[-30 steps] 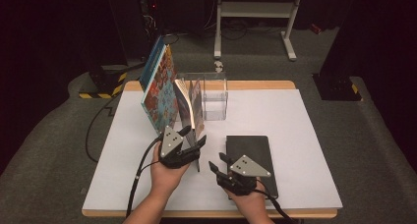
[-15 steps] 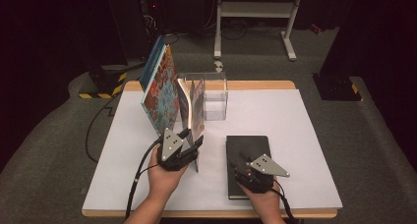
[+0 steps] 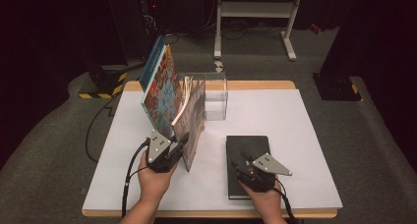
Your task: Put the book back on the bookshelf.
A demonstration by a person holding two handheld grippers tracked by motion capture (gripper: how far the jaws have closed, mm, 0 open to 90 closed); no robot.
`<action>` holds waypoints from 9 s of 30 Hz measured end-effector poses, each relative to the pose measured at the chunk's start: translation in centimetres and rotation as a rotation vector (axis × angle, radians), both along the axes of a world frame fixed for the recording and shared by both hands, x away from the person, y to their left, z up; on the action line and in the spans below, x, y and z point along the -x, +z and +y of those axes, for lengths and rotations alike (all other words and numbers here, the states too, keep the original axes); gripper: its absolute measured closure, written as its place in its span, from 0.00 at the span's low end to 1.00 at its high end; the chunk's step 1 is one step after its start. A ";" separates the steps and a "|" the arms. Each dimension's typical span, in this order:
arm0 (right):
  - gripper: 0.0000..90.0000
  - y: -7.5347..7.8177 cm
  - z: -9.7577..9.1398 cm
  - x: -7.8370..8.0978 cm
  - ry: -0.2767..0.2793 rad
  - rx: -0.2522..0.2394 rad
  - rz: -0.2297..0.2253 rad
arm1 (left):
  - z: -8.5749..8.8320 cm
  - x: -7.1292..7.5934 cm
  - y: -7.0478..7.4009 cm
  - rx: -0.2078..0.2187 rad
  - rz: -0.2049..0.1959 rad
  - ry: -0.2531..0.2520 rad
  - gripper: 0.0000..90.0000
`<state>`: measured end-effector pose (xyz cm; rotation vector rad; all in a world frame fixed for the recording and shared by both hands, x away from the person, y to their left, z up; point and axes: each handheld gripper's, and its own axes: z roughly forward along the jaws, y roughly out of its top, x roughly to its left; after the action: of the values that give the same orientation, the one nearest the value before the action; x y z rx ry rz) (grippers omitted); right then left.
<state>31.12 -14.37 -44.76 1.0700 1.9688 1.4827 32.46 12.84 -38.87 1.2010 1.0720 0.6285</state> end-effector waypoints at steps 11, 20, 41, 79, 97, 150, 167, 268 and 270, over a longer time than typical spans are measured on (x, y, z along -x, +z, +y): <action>0.57 -0.1 -0.4 -0.2 -0.014 0.011 0.000 | 1.9 -0.2 0.1 0.028 0.019 -0.015 0.93; 0.55 -0.4 -1.1 -0.8 -0.025 0.052 0.008 | 3.0 -0.3 0.1 0.034 0.025 -0.052 0.92; 0.54 -0.4 -4.3 -1.0 -0.080 0.055 -0.003 | 2.4 -2.1 1.3 0.000 0.017 -0.034 0.77; 0.55 0.1 -5.5 -0.8 -0.093 -0.001 -0.005 | 2.5 -5.9 5.3 0.050 0.051 0.016 0.93; 0.55 0.5 -6.0 -0.6 -0.093 -0.023 -0.012 | 1.1 -9.5 6.8 -0.014 0.020 0.158 0.93; 0.55 0.9 -6.6 -0.5 -0.094 -0.073 -0.027 | -2.4 -19.4 4.8 -0.038 0.000 0.315 0.93; 0.55 1.0 -6.8 -0.4 -0.098 -0.078 -0.031 | -2.5 -19.6 4.7 -0.028 -0.002 0.324 0.93; 0.54 0.6 -5.4 -0.2 -0.064 -0.039 -0.028 | -1.2 -12.8 3.3 -0.066 -0.005 0.406 0.66; 0.54 0.6 -5.5 -0.1 -0.065 -0.041 -0.028 | -1.2 -12.5 3.3 -0.064 0.000 0.404 0.66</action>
<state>31.21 -19.83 -44.11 1.1139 1.8739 1.5015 44.92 11.68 -35.53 1.0434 1.3161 0.9791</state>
